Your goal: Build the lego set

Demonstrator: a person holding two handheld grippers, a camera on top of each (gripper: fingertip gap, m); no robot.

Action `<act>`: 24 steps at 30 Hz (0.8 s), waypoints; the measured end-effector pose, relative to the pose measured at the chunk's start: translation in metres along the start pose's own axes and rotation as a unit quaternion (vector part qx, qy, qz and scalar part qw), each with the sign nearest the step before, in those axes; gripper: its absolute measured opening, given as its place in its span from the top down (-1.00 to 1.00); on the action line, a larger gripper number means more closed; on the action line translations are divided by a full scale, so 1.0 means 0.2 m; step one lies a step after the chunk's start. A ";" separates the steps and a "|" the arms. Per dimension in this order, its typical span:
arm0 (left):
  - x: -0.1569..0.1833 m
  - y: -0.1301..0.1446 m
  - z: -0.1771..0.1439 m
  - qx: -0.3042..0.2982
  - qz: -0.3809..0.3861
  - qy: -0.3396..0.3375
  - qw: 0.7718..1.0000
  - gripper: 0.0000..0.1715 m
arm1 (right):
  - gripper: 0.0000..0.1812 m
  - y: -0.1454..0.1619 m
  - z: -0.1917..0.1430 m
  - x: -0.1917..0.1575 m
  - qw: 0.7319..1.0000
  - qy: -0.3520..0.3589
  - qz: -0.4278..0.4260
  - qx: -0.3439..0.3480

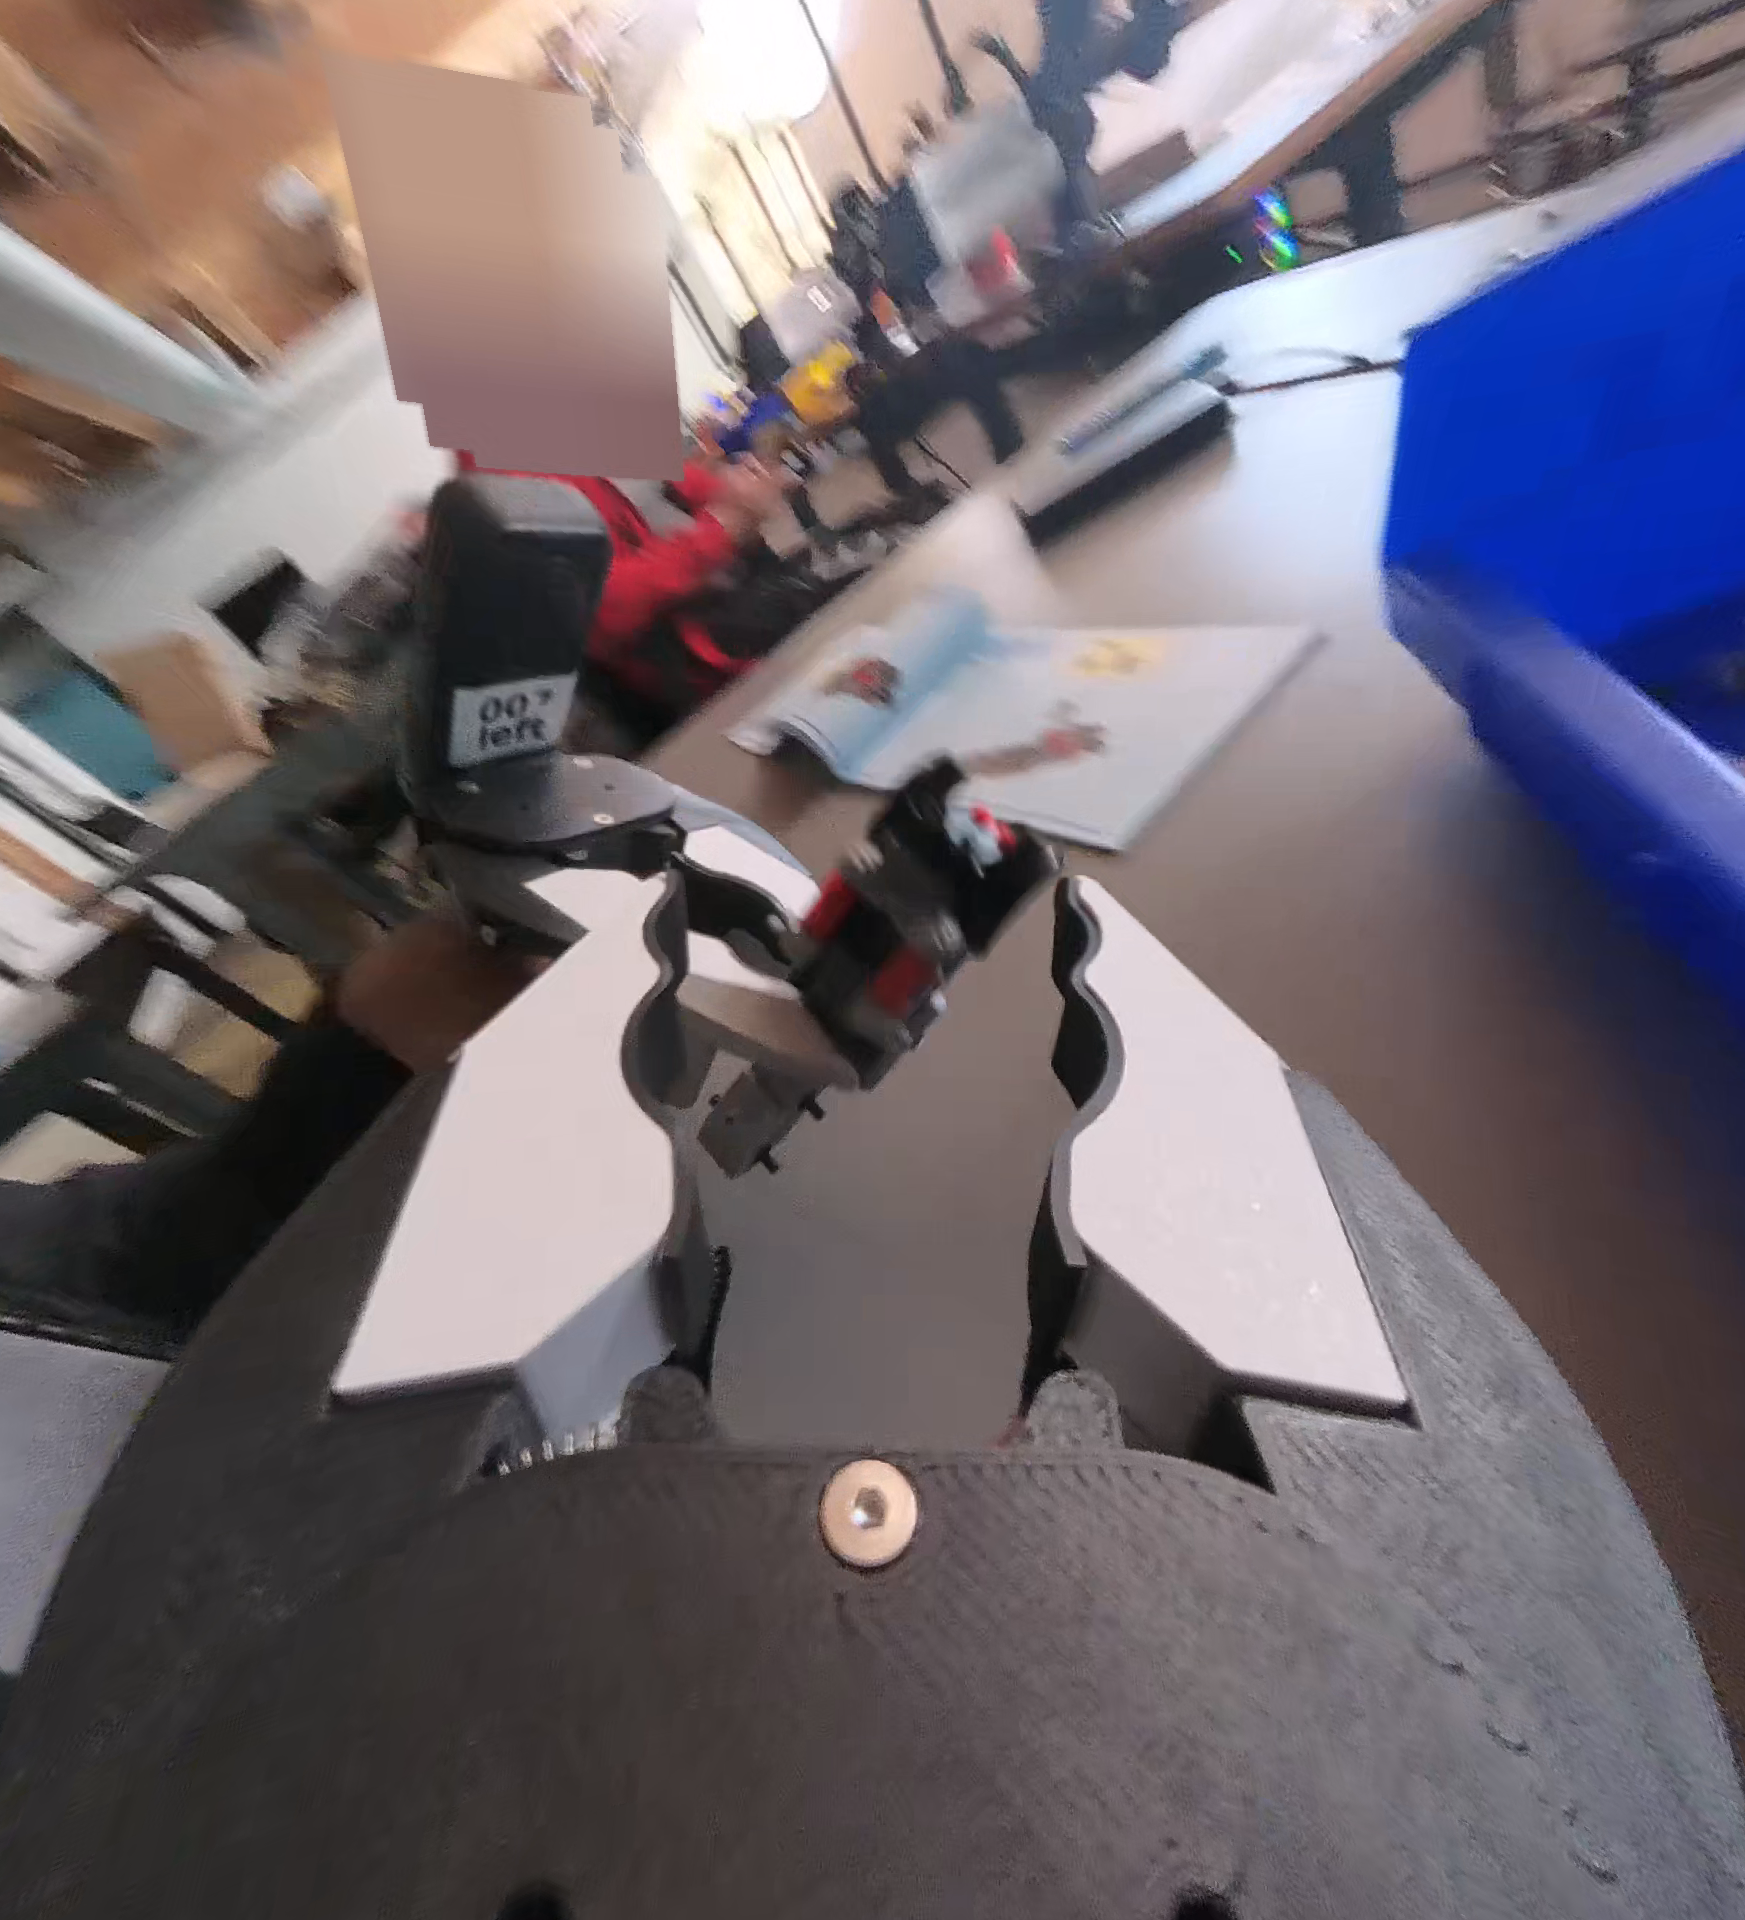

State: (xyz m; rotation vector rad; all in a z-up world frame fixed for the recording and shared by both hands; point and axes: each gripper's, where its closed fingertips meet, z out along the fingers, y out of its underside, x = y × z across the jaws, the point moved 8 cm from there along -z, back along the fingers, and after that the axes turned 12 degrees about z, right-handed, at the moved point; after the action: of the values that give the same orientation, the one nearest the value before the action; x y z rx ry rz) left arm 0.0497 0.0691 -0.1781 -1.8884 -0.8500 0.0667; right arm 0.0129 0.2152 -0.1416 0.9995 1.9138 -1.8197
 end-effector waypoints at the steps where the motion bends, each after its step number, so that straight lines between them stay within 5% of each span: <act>1: -0.01 0.02 0.03 -0.023 0.004 -0.003 1.000 0.72 | 0.20 0.00 0.00 0.01 1.000 0.011 -0.005 -0.008; 4: -0.05 0.05 0.09 -0.065 0.010 -0.017 0.998 0.72 | 0.22 0.00 0.01 0.03 0.999 0.032 -0.013 -0.020; 11: -0.18 0.04 0.03 -0.058 -0.006 -0.069 0.996 0.59 | 0.25 -0.03 0.03 0.10 0.997 0.061 -0.041 -0.030; 16: -0.24 0.03 -0.06 -0.044 -0.003 -0.091 0.995 0.30 | 0.30 -0.04 0.05 0.12 0.994 0.077 -0.069 -0.037; 24: -0.33 -0.23 -0.36 0.138 0.129 -0.166 0.968 -0.03 | 0.36 -0.15 0.17 0.11 0.989 0.093 -0.107 -0.038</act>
State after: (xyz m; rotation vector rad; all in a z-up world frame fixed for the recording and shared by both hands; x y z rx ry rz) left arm 0.0054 -0.0149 -0.1264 -1.7335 -0.7640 0.6445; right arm -0.0305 0.1896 -0.1385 1.0032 2.2626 -1.8036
